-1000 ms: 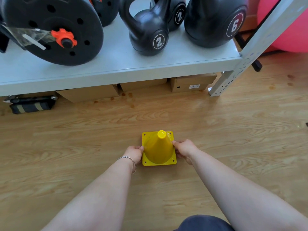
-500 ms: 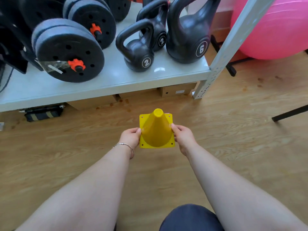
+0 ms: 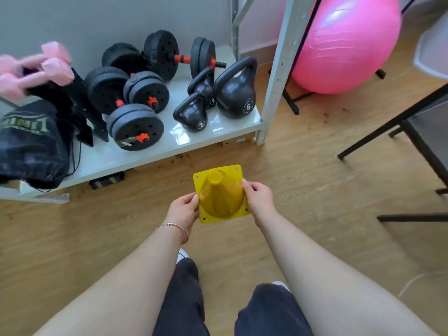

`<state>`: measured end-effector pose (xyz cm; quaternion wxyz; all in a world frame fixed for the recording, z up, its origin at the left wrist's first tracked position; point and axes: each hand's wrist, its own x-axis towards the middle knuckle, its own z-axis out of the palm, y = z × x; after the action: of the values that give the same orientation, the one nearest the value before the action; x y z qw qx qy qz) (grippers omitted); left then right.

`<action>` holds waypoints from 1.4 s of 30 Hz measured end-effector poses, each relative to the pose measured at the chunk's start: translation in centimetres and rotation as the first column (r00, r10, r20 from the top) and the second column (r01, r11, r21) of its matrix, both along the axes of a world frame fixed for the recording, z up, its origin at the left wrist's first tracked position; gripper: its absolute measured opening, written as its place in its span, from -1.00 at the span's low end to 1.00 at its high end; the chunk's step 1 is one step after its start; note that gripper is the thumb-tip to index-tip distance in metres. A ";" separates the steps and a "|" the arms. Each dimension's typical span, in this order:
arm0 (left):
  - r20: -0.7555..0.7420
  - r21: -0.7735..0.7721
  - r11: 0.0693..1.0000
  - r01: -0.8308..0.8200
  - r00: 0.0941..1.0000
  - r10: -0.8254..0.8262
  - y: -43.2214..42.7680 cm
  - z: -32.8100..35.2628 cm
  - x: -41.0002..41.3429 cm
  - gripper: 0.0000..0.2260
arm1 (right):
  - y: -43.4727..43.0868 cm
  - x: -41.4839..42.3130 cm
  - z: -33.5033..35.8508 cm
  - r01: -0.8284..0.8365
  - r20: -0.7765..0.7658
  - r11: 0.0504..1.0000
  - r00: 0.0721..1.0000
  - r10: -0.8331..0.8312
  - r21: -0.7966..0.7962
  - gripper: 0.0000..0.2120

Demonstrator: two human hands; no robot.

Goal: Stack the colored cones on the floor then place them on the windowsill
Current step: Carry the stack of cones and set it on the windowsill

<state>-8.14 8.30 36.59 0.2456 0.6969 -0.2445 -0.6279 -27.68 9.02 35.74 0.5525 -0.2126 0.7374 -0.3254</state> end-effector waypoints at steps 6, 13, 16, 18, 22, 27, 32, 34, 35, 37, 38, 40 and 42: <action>0.021 -0.018 1.000 -0.008 1.000 0.008 3.3 11.7 -2.8 -0.72 | 3.2 -2.8 12.4 -0.043 -0.039 0.999 0.998 0.042 -0.002 -0.66; 0.128 -0.117 0.993 0.028 0.992 -0.013 5.5 23.3 -5.3 -0.77 | 5.7 -5.3 24.1 -0.097 -0.055 0.994 0.994 0.094 -0.045 -0.72; 0.230 -0.162 0.986 0.042 0.973 -0.004 6.2 28.0 -5.2 -0.75 | 5.9 -5.2 28.5 -0.141 -0.079 0.986 0.988 0.134 -0.088 -0.57; 0.271 -0.183 0.983 0.034 0.962 0.017 6.6 30.8 -4.6 -0.74 | 5.9 -4.9 31.3 -0.182 -0.101 0.977 0.980 0.171 -0.113 -0.47; 0.329 -0.218 0.975 0.028 0.943 0.046 6.7 35.9 -2.9 -0.71 | 5.0 -3.8 36.8 -0.268 -0.128 0.952 0.960 0.251 -0.146 -0.46; 0.388 -0.257 0.966 0.005 0.917 0.098 5.1 41.4 -0.1 -0.65 | 2.8 -1.2 43.7 -0.381 -0.177 0.911 0.919 0.353 -0.159 -0.56; 0.438 -0.307 0.952 -0.012 0.886 0.152 2.1 45.8 3.3 -0.58 | -0.6 2.9 48.2 -0.412 -0.242 0.888 0.900 0.362 -0.205 -0.56; 0.446 -0.333 0.942 -0.025 0.876 0.181 1.0 46.8 5.1 -0.58 | -1.7 4.7 48.9 -0.402 -0.254 0.890 0.903 0.347 -0.213 -0.54; 0.446 -0.342 0.939 -0.036 0.873 0.195 0.4 47.2 6.1 -0.59 | -2.3 5.7 49.2 -0.399 -0.255 0.892 0.904 0.343 -0.213 -0.52; 0.439 -0.353 0.935 -0.047 0.874 0.209 -0.7 48.0 8.0 -0.62 | -3.5 7.8 49.8 -0.390 -0.262 0.894 0.906 0.331 -0.220 -0.52; 0.423 -0.363 0.930 -0.052 0.881 0.214 -1.4 48.2 9.1 -0.63 | -4.3 8.7 50.0 -0.379 -0.253 0.900 0.912 0.323 -0.216 -0.51; 0.380 -0.383 0.921 -0.069 0.897 0.225 -2.9 48.5 11.0 -0.60 | -5.4 10.3 51.1 -0.364 -0.260 0.905 0.916 0.306 -0.218 -0.50; 0.304 -0.402 0.909 -0.110 0.921 0.246 -4.9 48.4 13.0 -0.61 | -6.2 11.6 52.7 -0.368 -0.290 0.900 0.910 0.296 -0.235 -0.53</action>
<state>4.86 3.38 84.98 0.3850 0.7558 -0.3346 -0.4105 -16.06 2.84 88.39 0.4676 -0.4521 0.6981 -0.2992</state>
